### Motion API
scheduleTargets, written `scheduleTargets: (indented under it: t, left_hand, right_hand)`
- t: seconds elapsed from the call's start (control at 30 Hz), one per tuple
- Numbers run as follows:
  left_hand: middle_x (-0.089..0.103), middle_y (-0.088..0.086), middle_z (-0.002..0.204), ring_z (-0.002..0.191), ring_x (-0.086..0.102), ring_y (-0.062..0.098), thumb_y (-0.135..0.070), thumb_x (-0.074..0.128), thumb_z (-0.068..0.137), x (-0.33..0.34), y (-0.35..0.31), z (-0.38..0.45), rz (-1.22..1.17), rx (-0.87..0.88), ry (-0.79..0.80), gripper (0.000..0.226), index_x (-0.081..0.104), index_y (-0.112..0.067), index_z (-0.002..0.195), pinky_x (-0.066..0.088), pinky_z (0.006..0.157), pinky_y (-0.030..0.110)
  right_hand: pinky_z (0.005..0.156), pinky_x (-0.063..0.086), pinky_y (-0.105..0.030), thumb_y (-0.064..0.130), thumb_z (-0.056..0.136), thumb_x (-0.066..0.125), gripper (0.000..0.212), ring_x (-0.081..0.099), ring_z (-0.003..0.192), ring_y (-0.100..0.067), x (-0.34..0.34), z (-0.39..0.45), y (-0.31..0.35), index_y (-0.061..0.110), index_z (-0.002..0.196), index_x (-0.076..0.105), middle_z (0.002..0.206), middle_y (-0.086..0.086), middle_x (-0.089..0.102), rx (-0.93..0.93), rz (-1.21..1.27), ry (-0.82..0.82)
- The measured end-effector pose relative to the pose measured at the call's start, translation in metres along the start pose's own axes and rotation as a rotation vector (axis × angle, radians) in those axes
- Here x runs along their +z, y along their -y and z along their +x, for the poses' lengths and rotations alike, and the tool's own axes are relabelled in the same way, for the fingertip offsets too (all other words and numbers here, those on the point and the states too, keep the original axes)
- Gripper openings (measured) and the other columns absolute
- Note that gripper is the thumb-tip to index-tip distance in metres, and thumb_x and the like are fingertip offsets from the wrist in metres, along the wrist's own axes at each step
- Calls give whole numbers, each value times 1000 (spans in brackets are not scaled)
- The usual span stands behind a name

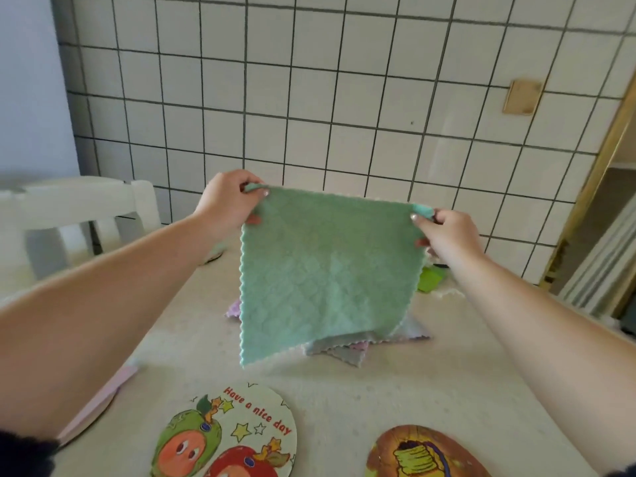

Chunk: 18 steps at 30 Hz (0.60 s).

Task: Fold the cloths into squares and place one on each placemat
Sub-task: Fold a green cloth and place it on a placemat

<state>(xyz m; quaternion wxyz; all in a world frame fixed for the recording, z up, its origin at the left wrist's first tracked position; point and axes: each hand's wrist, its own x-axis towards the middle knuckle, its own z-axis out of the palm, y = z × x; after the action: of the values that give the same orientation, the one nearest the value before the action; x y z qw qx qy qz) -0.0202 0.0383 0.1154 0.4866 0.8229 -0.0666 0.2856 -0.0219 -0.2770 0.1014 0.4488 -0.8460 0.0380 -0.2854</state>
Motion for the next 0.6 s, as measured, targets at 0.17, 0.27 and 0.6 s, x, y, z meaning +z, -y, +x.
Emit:
scheduleTargets:
  t: [0.17, 0.27, 0.6]
  left_hand:
    - [63, 3, 93, 80, 68, 20, -15, 63, 88, -7, 19, 4, -149, -83, -3, 8, 63, -14, 96, 58, 75, 30]
    - [63, 3, 94, 84, 67, 18, -16, 62, 88, -15, 17, 4, -166, -54, -55, 9, 64, -14, 97, 57, 75, 25]
    - [63, 2, 79, 67, 55, 16, -24, 61, 88, -45, 6, -62, 145, 158, -43, 10, 66, -18, 95, 45, 64, 26]
  right_hand:
    - [79, 56, -43, 21, 91, 57, 12, 69, 73, -16, 29, 8, -3, 23, 79, 57, 90, 0, 67, 108, 291, 136]
    - [81, 55, -35, 18, 94, 53, 11, 67, 80, -13, 32, 5, 7, 22, 83, 56, 90, 1, 65, 57, 343, 117]
    - [69, 47, -26, 21, 92, 54, 19, 58, 65, -12, 3, -77, -8, 16, 75, 60, 71, 0, 59, -70, 288, 21]
